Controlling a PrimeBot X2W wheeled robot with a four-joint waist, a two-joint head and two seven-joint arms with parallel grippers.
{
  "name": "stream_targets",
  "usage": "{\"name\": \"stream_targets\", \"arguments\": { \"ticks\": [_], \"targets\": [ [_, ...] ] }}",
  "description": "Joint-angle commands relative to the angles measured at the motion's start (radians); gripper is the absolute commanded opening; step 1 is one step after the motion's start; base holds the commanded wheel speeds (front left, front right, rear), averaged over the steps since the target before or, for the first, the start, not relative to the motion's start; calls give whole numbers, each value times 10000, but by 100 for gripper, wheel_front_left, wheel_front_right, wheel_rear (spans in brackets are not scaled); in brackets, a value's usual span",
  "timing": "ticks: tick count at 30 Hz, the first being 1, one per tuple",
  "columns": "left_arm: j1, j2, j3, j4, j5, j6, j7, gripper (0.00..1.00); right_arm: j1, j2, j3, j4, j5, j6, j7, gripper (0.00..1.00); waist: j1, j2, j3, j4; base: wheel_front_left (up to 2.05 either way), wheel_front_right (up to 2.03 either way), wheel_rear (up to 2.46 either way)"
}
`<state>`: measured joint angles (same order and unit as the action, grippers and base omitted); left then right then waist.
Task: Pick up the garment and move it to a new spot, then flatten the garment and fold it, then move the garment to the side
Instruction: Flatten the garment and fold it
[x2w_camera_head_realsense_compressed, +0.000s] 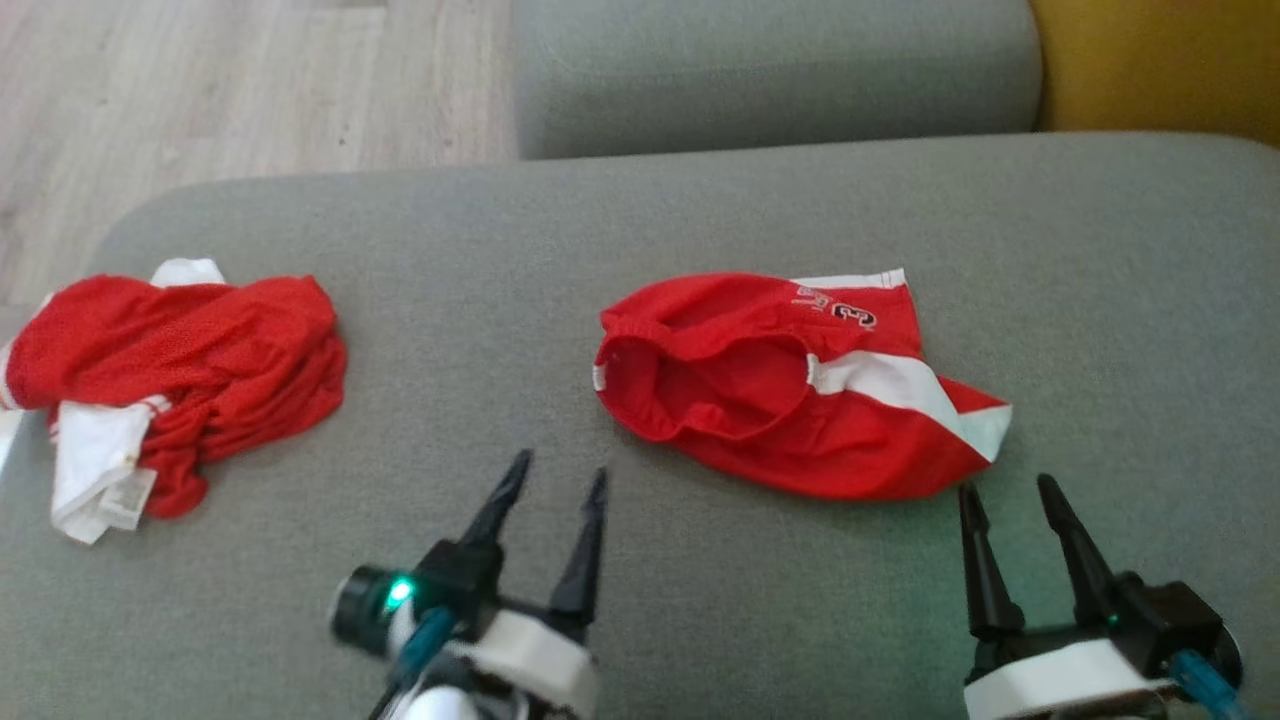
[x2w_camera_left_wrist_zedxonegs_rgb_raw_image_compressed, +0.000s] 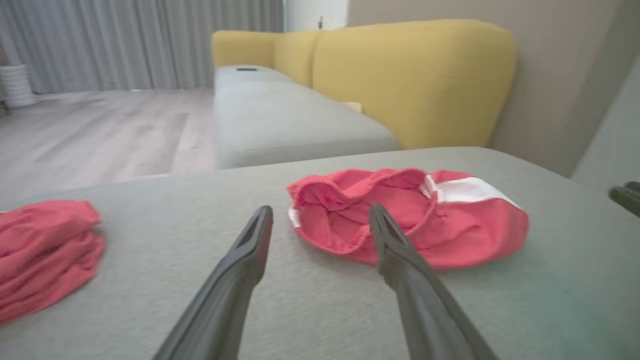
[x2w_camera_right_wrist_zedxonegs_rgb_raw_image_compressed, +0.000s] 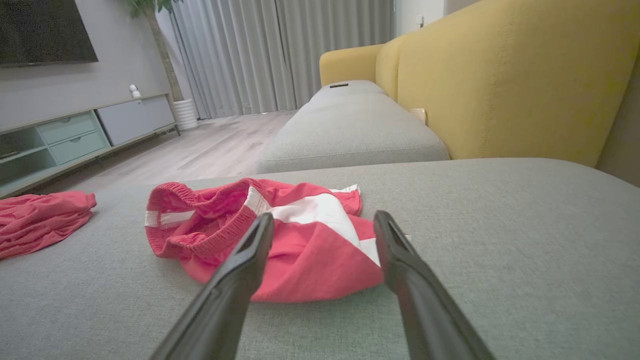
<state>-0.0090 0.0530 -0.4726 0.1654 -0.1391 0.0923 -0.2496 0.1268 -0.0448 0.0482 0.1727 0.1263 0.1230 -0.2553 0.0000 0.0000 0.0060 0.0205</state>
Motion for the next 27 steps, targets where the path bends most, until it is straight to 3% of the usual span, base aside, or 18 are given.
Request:
{"name": "stream_targets", "arguments": {
  "ticks": [1, 10, 19, 27],
  "targets": [
    [-847, -26, 18, -145, -230, -107, -122, 100, -655, -54, 293, -400, 87, 77, -65, 100, 0, 0, 271, -178, 0, 0, 0],
    [-4037, -27, -2171, 1124, -2133, -483, 953, 100, -1468, -54, 529, -553, 137, 77, -65, 100, 0, 0, 1495, -880, 0, 0, 0],
    [-6254, -27, -3470, 2455, -3971, -5, 1975, 100, -2032, -54, 1018, -654, 42, 77, -65, 100, 0, 0, 2304, -1500, 0, 0, 0],
    [-7185, -27, -4181, 3224, -5006, 448, 2462, 100, -2244, -54, 1155, -689, 73, 77, -65, 100, 0, 0, 2499, -1794, 0, 0, 0]
  ]
}}
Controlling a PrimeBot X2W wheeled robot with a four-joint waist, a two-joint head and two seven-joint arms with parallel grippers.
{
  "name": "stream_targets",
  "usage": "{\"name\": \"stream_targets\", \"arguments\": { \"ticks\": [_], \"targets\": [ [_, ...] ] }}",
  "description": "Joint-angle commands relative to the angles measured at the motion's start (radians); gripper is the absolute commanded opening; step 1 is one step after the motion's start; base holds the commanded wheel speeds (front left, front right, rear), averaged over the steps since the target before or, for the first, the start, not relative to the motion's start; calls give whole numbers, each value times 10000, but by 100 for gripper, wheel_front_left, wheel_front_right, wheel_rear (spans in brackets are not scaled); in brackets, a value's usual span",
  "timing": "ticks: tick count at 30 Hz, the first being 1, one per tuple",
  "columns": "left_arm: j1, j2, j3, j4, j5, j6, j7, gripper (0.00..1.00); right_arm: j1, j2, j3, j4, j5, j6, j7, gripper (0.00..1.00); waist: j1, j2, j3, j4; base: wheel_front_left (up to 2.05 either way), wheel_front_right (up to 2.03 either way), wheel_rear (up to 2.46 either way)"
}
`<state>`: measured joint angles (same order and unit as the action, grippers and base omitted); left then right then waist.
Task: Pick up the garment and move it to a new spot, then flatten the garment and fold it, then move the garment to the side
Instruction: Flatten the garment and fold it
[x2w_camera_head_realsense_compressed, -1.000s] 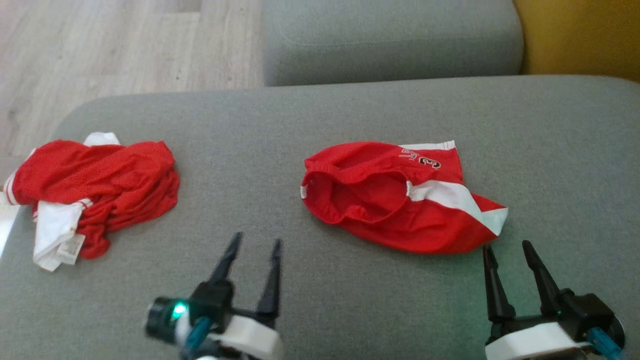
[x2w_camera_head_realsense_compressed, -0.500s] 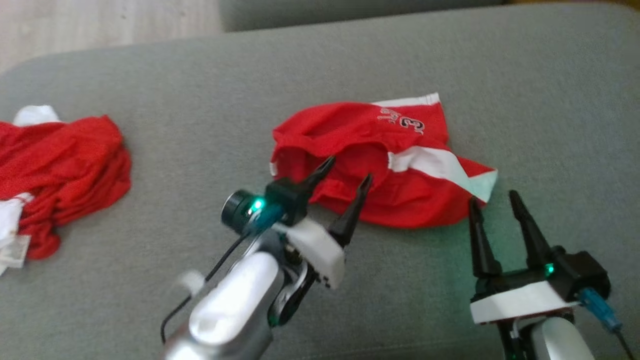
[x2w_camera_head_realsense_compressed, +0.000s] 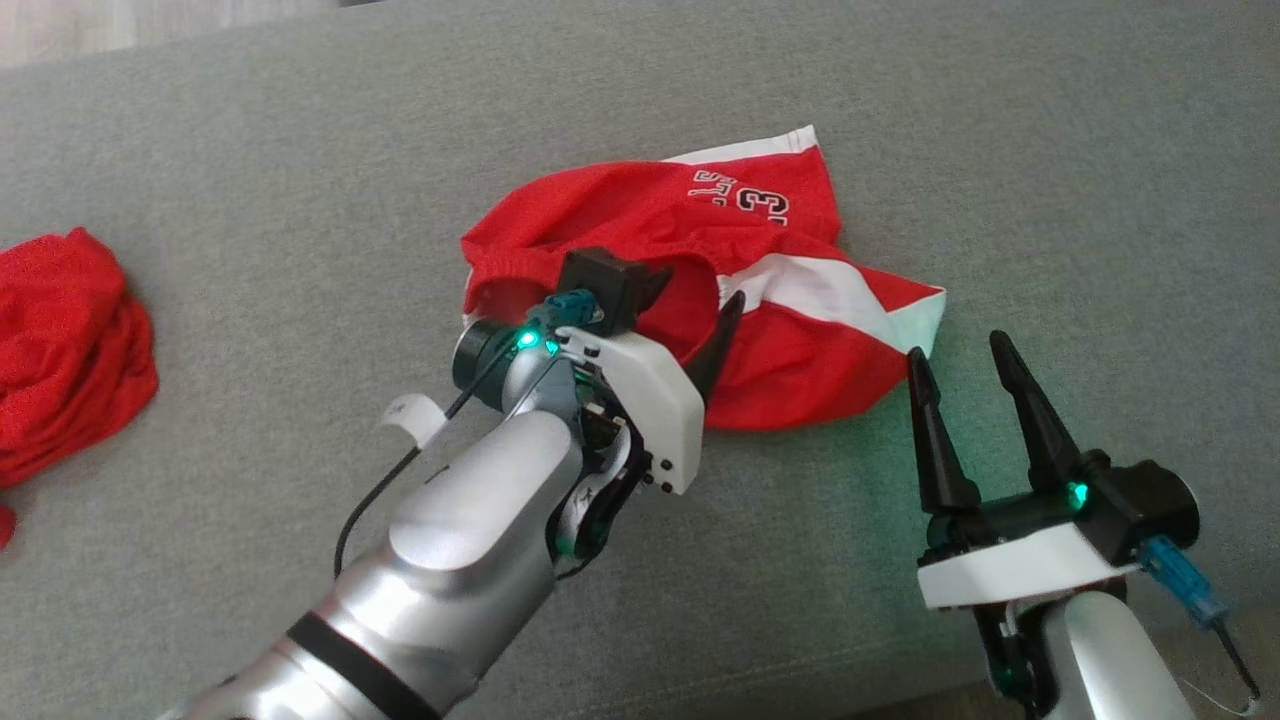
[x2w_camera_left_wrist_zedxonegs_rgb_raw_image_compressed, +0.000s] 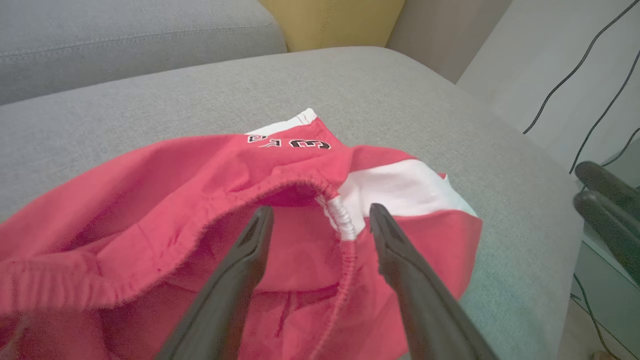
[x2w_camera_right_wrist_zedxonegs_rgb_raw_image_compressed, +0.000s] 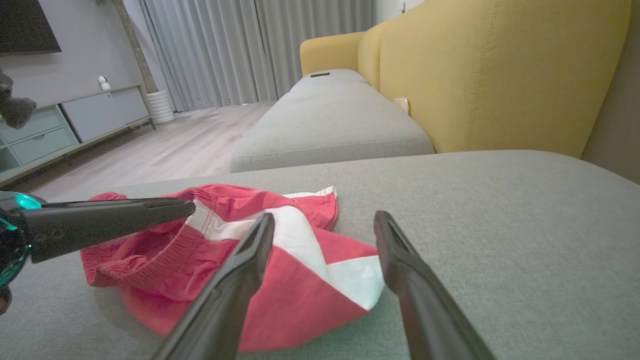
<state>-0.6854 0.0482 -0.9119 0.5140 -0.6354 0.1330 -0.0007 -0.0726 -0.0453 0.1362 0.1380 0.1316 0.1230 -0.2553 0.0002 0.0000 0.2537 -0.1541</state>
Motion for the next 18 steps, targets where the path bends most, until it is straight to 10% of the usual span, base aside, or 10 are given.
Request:
{"name": "stream_targets", "arguments": {
  "ticks": [1, 6, 9, 18],
  "targets": [
    [-501, 20, 147, -186, -209, 71, 5, 100, -261, -49, 287, -344, 21, 77, -65, 100, -2, 0, 33, -82, 0, 0, 0],
    [-855, 20, -250, 220, -627, 101, 124, 100, -324, -49, 354, -346, 63, 77, -65, 100, -2, 0, 48, -294, 0, 0, 0],
    [-1007, 20, -347, 393, -740, 62, -138, 0, -319, -49, 318, -355, 72, 77, -65, 100, -2, 0, 18, -378, 0, 0, 0],
    [-1884, 20, -730, 97, -1228, -930, -482, 0, -139, -49, 227, -267, 60, 77, -65, 100, -2, 0, -551, -442, 0, 0, 0]
  ]
}}
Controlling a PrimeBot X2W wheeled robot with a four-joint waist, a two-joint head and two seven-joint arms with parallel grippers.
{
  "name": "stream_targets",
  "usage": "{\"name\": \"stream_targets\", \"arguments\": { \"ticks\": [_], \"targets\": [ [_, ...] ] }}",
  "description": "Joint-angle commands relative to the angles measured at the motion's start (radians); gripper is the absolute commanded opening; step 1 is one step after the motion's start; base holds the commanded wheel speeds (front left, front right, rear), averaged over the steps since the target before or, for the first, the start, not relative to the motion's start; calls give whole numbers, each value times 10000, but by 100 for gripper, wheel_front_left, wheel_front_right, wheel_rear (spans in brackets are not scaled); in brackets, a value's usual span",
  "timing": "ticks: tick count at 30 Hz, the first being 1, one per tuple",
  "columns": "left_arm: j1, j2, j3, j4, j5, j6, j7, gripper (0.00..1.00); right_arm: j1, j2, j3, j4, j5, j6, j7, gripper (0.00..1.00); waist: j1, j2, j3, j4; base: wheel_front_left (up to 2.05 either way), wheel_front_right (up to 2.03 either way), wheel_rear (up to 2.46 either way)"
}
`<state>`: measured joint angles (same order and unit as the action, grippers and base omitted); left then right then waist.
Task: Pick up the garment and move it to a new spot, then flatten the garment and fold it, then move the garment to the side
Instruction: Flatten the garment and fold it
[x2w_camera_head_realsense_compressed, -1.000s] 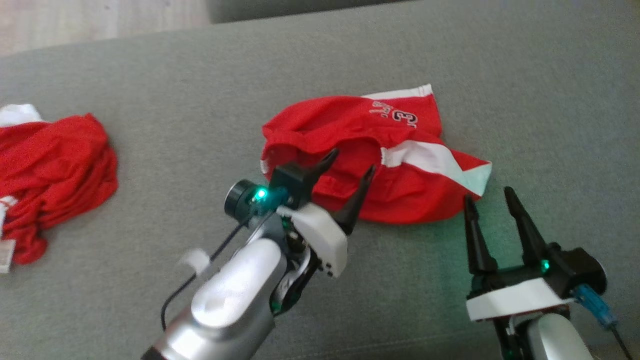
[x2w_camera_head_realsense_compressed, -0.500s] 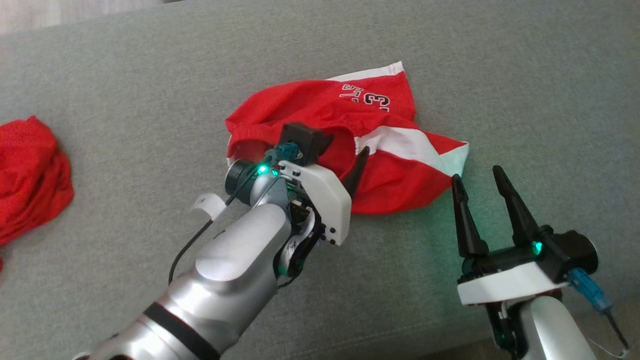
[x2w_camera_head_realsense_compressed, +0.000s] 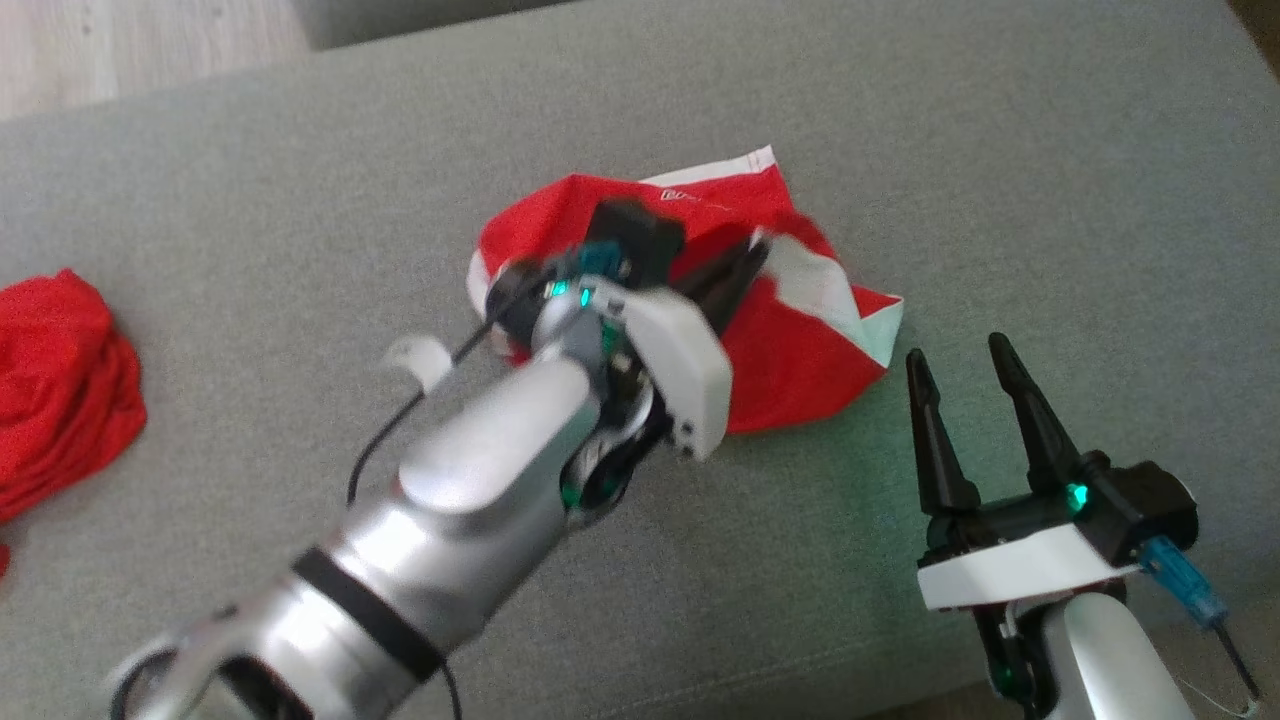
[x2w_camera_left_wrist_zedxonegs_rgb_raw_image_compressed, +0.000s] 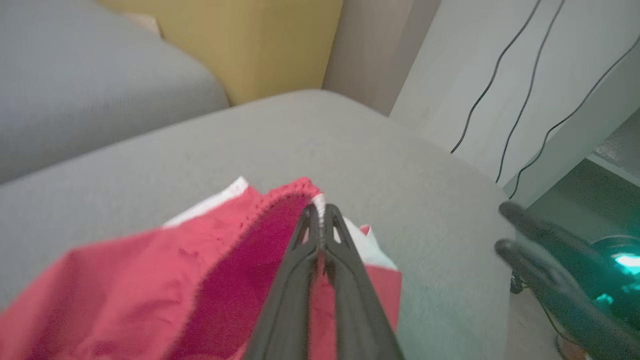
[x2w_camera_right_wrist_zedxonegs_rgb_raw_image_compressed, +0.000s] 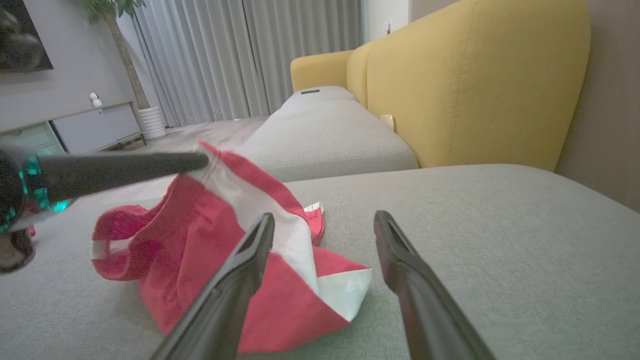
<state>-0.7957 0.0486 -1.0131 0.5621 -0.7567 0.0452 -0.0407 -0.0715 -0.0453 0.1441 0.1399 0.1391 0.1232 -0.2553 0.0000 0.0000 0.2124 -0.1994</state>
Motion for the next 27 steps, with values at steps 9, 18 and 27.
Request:
{"name": "stream_targets", "arguments": {
  "ticks": [9, 18, 27],
  "targets": [
    [-2889, 16, 1033, -837, -1035, -759, -212, 0, 236, -49, -194, -171, -148, 75, -65, 100, 0, 0, -1273, 15, 0, 0, 0],
    [-1703, 821, 1284, -1263, -1515, -631, -734, 0, 875, -49, -584, -447, -400, 75, -65, 100, 0, 0, -1964, 923, 0, 0, 0],
    [2230, 2714, 710, -2572, -1011, 772, -1723, 0, 907, -49, -818, -333, -441, 75, -65, 100, 0, 0, -1648, 2424, 0, 0, 0]
  ]
}}
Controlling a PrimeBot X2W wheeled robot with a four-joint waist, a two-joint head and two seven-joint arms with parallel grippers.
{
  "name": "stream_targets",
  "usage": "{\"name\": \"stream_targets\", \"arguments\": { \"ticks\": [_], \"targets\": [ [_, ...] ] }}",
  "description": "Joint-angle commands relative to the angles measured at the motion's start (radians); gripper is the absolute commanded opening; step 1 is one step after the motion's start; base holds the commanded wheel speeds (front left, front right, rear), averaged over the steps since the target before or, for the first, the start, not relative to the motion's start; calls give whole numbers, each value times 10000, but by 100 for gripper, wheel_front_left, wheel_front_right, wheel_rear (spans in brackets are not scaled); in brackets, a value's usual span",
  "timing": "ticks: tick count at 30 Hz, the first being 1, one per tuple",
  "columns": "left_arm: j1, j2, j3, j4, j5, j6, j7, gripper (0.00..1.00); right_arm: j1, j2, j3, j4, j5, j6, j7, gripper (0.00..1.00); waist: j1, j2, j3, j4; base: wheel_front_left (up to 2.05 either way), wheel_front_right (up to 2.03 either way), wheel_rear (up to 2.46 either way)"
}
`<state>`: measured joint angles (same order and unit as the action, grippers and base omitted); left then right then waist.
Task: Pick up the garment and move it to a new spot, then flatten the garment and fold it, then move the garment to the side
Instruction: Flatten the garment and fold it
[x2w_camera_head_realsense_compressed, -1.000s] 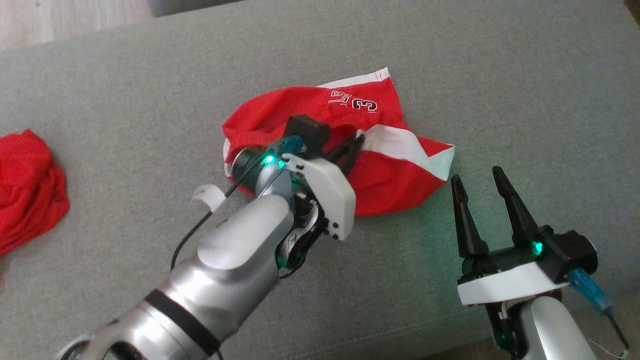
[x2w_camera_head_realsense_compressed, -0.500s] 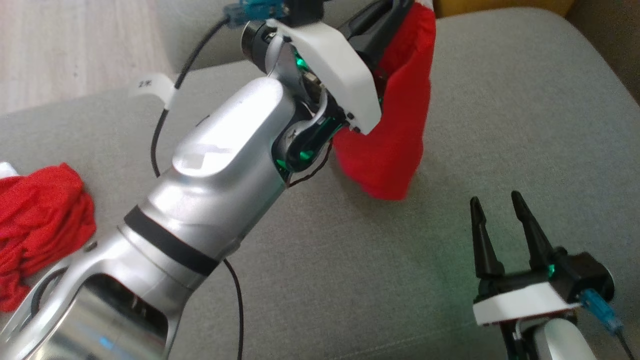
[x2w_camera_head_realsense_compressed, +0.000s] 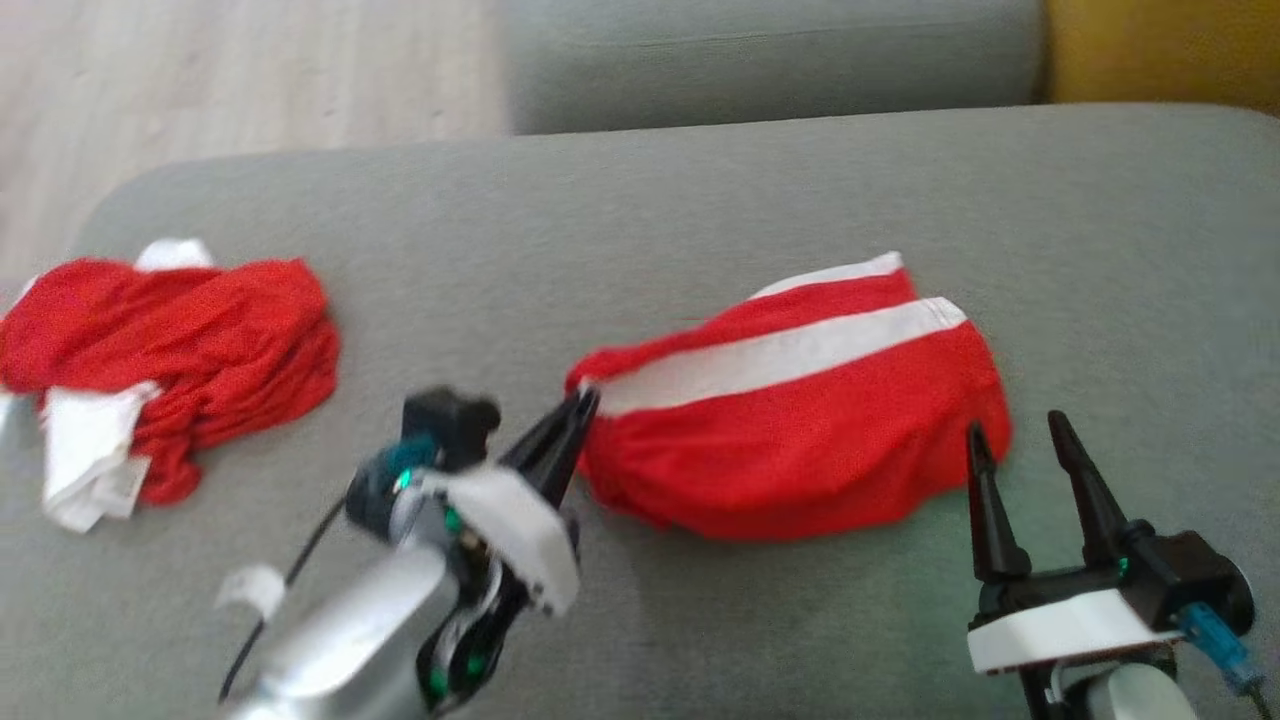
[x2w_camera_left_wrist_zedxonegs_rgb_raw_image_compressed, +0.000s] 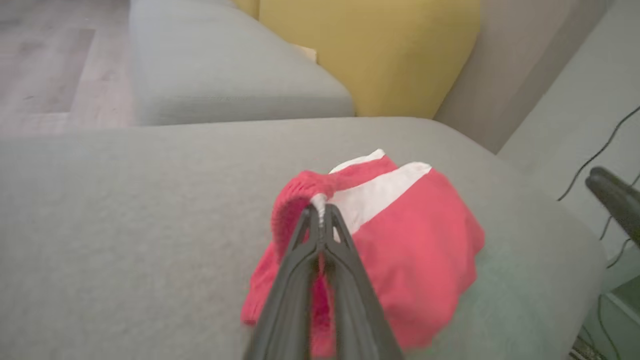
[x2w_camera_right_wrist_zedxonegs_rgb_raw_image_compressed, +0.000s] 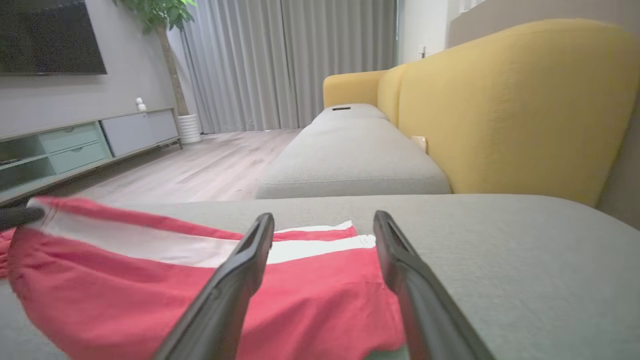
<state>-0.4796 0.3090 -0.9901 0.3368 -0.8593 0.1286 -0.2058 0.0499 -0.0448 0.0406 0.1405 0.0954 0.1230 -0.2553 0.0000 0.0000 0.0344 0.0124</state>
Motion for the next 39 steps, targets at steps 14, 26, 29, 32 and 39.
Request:
{"name": "stream_targets", "arguments": {
  "ticks": [14, 26, 29, 32, 39],
  "targets": [
    [203, 699, 691, -277, 1076, 445, -537, 0, -3925, -1315, 570, 4107, 177, 77, 1774, 100, 0, 0, 654, 1715, 0, 0, 0],
    [427, 286, 1116, 39, 1641, 144, -557, 0, -5107, -1892, 1818, 5601, 1388, 77, 3207, 100, 0, 0, 655, 2040, 0, 0, 0],
    [523, 252, 1222, 110, 1763, 97, -557, 0, -5251, -1893, 1941, 5800, 1576, 77, 3050, 100, 0, 0, 643, 2012, 0, 0, 0],
    [562, 239, 1283, 171, 1871, 66, -558, 0, -5424, -1883, 2095, 6046, 1824, 77, 3027, 100, 0, 0, 694, 1993, 0, 0, 0],
    [471, 133, 1406, 251, 2078, -10, -558, 0, -5962, -1949, 2543, 6641, 2260, 77, 2891, 86, 0, 0, 975, 1969, 0, 0, 0]
  ]
}}
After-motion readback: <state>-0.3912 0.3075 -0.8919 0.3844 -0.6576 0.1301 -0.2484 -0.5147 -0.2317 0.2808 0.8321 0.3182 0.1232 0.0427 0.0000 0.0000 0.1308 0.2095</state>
